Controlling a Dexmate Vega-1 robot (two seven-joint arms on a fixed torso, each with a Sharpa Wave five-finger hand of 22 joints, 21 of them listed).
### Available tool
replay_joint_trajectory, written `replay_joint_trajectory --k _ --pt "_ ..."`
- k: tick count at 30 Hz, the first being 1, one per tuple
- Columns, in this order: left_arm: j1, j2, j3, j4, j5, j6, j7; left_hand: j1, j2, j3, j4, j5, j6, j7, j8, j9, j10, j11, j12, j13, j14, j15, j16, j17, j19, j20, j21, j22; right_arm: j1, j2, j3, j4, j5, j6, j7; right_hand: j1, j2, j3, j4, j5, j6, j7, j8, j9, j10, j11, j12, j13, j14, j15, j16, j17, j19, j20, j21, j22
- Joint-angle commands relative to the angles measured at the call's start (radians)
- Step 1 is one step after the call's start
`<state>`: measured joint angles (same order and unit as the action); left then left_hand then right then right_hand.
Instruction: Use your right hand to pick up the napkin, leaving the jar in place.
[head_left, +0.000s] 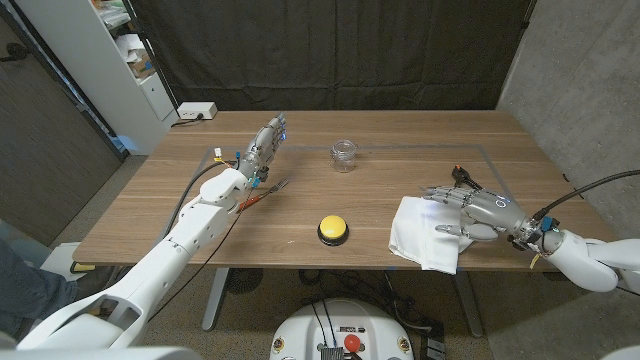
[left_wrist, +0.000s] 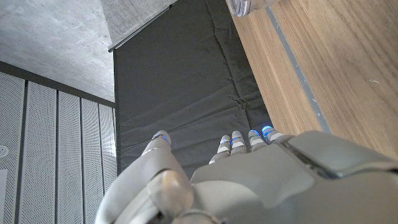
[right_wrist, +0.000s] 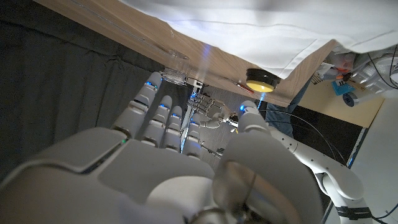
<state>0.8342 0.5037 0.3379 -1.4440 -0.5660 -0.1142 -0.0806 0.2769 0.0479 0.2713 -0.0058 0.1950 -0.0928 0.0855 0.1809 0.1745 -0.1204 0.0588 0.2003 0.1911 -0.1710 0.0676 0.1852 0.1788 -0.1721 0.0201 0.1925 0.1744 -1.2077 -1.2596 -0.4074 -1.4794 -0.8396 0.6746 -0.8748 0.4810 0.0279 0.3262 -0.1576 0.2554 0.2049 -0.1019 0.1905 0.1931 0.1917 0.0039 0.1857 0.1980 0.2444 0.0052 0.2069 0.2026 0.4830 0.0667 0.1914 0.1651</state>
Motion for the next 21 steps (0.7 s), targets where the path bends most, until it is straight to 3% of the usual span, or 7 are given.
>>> replay_joint_trajectory --k 1,7,12,21 --pt "-0.007 -0.003 -0.002 0.008 -0.002 -0.002 -0.009 0.001 0.01 -0.001 -0.006 -0.003 0.004 -0.001 0.005 0.003 -0.011 -0.001 0.006 0.0 -0.014 0.012 0.002 0.003 -0.063 0.011 0.003 0.006 -0.024 -0.033 -0.018 -0.018 0.021 -0.049 0.013 0.011 -0.009 0.005 -0.003 0.006 -0.012 0.001 -0.002 0.003 -0.016 0.001 -0.003 0.002 -0.015 0.008 -0.006 0.002 -0.007 0.012 -0.008 0.004" --pt "-0.006 -0.002 -0.002 0.006 -0.002 0.002 -0.008 0.0 0.01 -0.002 -0.007 -0.003 0.003 0.0 0.005 0.003 -0.011 0.0 0.006 0.0 -0.013 0.025 0.003 0.003 -0.065 0.014 0.003 0.006 -0.016 -0.029 -0.031 -0.015 0.016 -0.061 0.024 0.016 -0.014 0.006 -0.002 0.007 -0.016 0.0 -0.001 0.003 -0.027 0.003 -0.002 0.002 -0.031 0.016 -0.01 0.002 -0.031 0.026 -0.014 0.005" --pt "-0.006 -0.003 -0.001 0.008 -0.002 0.008 -0.007 -0.001 0.01 -0.003 -0.008 -0.003 0.002 0.0 0.005 0.003 -0.011 0.004 0.006 0.0 -0.011 0.031 0.004 0.003 -0.065 0.02 0.003 0.006 -0.015 -0.028 -0.038 -0.013 0.02 -0.074 0.026 0.018 -0.031 0.002 0.001 0.014 -0.019 -0.004 0.002 0.003 -0.025 0.001 0.006 0.003 -0.056 0.041 -0.014 0.004 -0.092 0.073 -0.023 0.004" --pt "-0.01 -0.008 0.001 0.021 -0.004 0.004 -0.017 -0.002 0.011 -0.004 -0.009 -0.003 0.001 0.001 0.005 0.003 -0.012 0.006 0.006 0.0 -0.009 0.037 0.004 0.003 -0.066 0.025 0.003 0.006 -0.031 -0.042 -0.043 -0.02 0.047 -0.103 0.055 0.017 -0.052 -0.003 0.005 0.027 -0.027 -0.012 0.003 0.003 -0.039 0.001 0.005 0.004 -0.096 0.044 -0.018 0.005 -0.146 0.137 -0.021 0.004"
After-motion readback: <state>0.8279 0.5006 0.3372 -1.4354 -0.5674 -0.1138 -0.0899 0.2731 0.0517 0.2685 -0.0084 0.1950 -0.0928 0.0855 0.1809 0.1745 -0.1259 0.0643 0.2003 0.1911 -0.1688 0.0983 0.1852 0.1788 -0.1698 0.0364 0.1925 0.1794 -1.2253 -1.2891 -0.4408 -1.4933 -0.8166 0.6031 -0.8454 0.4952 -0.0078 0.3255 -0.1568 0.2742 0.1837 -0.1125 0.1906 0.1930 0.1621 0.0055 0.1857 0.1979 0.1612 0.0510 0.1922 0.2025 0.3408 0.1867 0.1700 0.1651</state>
